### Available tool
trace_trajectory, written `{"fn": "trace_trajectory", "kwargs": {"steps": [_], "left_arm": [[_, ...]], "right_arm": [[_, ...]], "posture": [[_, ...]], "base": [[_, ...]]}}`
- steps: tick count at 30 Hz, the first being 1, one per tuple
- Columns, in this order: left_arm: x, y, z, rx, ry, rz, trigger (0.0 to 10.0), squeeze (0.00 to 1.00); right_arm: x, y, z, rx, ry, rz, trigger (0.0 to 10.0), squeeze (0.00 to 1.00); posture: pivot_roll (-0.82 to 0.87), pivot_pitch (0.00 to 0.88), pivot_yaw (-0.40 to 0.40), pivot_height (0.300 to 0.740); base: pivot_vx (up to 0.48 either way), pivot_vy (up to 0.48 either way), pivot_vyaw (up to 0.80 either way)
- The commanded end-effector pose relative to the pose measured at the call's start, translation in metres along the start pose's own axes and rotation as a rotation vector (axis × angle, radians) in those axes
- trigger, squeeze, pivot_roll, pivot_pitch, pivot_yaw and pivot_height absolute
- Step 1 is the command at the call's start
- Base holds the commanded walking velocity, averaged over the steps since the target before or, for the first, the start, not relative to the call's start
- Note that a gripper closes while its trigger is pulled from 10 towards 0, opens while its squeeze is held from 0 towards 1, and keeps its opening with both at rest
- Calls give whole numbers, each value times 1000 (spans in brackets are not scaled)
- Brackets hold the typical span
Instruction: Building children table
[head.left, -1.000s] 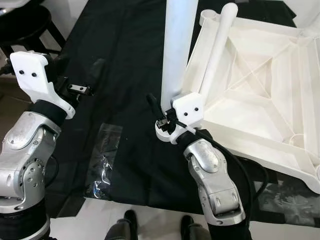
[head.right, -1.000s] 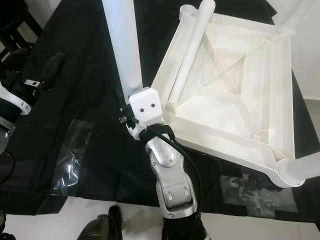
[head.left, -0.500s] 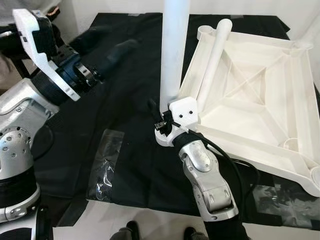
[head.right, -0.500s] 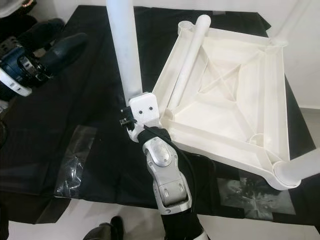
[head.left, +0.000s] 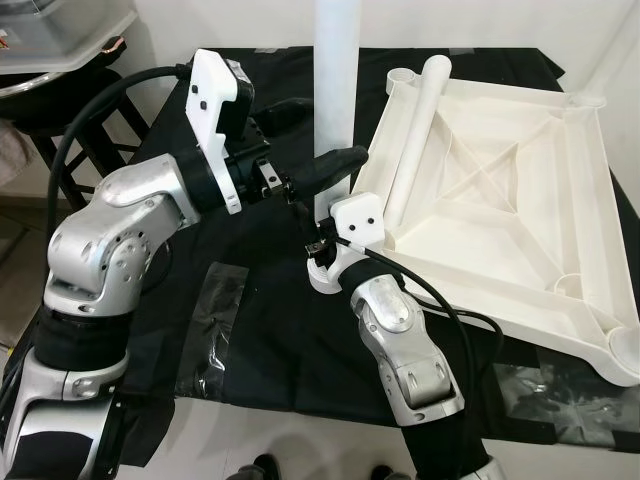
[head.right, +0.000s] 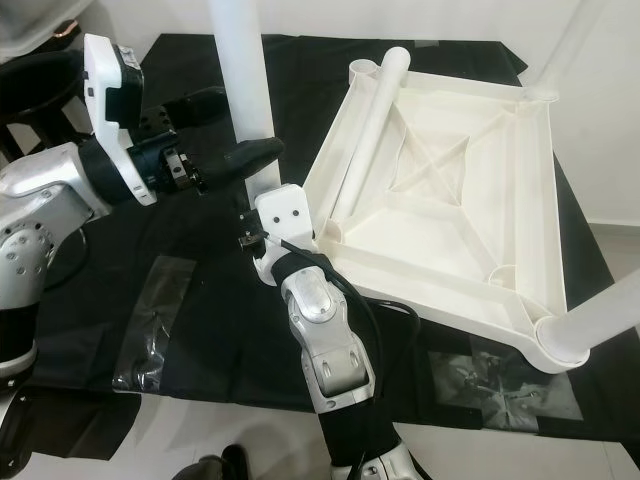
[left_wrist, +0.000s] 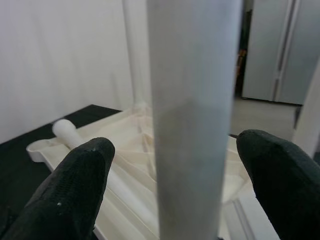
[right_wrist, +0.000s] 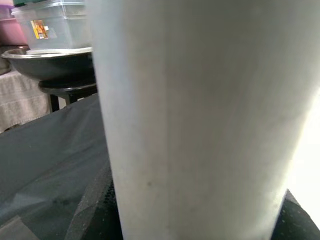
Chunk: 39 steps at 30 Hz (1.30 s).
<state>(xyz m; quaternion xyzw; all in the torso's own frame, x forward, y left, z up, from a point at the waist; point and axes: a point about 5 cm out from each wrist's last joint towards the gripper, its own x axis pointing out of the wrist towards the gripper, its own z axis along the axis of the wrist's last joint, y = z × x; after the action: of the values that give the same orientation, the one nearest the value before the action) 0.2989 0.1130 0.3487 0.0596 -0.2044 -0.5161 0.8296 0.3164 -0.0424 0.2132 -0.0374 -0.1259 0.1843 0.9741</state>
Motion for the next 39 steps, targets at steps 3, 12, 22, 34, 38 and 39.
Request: {"fn": "trace_trajectory", "kwargs": {"steps": [3, 12, 22, 34, 38, 39], "left_arm": [[8, -3, -3, 10, 1, -25, 10000, 0], [16, -1, -1, -1, -9, -43, 0, 0], [19, -2, 0, 5, -11, -54, 0, 0], [22, -5, 3, 7, -13, -71, 0, 0], [22, -7, 4, 7, -15, -80, 0, 0], [22, -8, 4, 8, -15, -84, 0, 0]], "right_arm": [[7, 16, -10, 79, 64, 12, 10000, 0], [9, 18, -9, 80, 55, 24, 10000, 0], [13, 1, 5, 109, -18, 89, 10000, 1000], [23, -57, 66, -67, -149, 686, 10000, 1000], [24, -66, 72, -133, -116, 828, 10000, 0], [26, -69, 75, -136, -105, 876, 10000, 0]], "posture": [[32, 220, 47, 740], [30, 218, 45, 740], [33, 225, 49, 740], [38, 238, 47, 740], [44, 245, 45, 740], [44, 246, 45, 740]], "base": [[0, 0, 0], [0, 0, 0], [0, 0, 0], [0, 0, 0], [0, 0, 0], [0, 0, 0]]}}
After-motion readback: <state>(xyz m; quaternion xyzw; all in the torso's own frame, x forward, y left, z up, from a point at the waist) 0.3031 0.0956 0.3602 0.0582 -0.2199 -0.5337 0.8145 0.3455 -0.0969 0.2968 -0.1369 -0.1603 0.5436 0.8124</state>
